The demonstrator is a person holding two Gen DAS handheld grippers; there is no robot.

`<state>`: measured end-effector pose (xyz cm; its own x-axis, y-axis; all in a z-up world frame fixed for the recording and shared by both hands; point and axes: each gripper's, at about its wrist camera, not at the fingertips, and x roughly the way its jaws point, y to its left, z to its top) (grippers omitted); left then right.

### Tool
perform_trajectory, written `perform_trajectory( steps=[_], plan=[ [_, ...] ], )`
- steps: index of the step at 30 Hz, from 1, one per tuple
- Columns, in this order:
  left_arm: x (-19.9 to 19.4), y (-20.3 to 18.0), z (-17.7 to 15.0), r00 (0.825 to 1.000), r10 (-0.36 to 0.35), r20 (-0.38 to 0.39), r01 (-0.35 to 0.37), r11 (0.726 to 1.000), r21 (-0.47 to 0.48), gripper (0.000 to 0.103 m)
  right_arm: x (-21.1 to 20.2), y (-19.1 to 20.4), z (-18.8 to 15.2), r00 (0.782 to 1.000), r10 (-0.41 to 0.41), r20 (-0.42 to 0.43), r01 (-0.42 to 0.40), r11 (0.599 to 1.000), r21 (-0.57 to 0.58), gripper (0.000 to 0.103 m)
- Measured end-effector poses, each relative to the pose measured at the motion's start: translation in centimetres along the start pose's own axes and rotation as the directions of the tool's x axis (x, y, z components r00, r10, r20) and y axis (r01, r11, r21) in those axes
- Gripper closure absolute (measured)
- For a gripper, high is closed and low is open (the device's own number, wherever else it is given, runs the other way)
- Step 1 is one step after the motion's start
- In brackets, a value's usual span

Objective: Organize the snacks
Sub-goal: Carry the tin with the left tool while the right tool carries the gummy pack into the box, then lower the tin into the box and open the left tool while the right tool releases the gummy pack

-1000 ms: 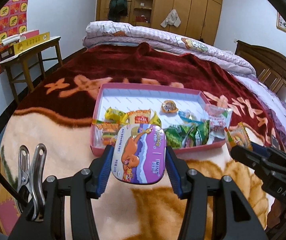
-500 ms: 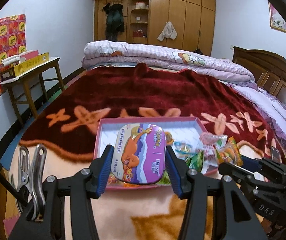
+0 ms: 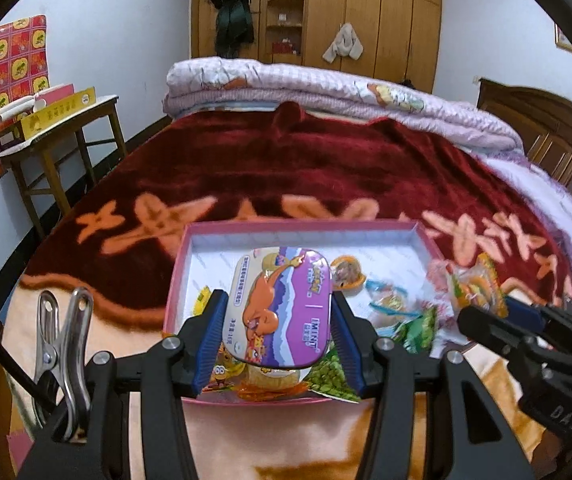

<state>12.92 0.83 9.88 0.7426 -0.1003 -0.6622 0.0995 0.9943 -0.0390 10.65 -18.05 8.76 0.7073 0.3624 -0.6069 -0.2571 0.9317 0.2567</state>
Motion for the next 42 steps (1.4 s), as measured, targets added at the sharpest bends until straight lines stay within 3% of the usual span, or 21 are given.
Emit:
perform_trajectory(
  steps=[14, 23, 31, 42],
  plan=[
    [5.6, -0.8, -2.1, 0.997, 0.015, -0.075, -0.016, 1.000, -0.009, 0.053, 4.3, -1.7, 0.3, 0.998, -0.060, -0.037, 0.059, 0.998, -0.015, 0.062],
    [5.6, -0.7, -2.2, 0.997, 0.011, -0.076, -0.012, 1.000, -0.005, 0.051, 5.9, -1.1, 0.0, 0.997, -0.055, -0.059, 0.053, 0.998, -0.035, 0.061],
    [5.5, -1.0, -2.1, 0.995, 0.023, -0.098, -0.022, 1.000, 0.008, 0.048, 5.1, -0.8, 0.2, 0.998, -0.052, -0.035, 0.050, 0.998, -0.037, 0.042],
    [3.7, -1.5, -2.3, 0.997, 0.021, -0.080, -0.018, 0.999, 0.029, 0.048, 2.9, -0.7, -0.5, 0.999, -0.034, 0.000, 0.034, 0.999, -0.009, 0.040]
  ],
)
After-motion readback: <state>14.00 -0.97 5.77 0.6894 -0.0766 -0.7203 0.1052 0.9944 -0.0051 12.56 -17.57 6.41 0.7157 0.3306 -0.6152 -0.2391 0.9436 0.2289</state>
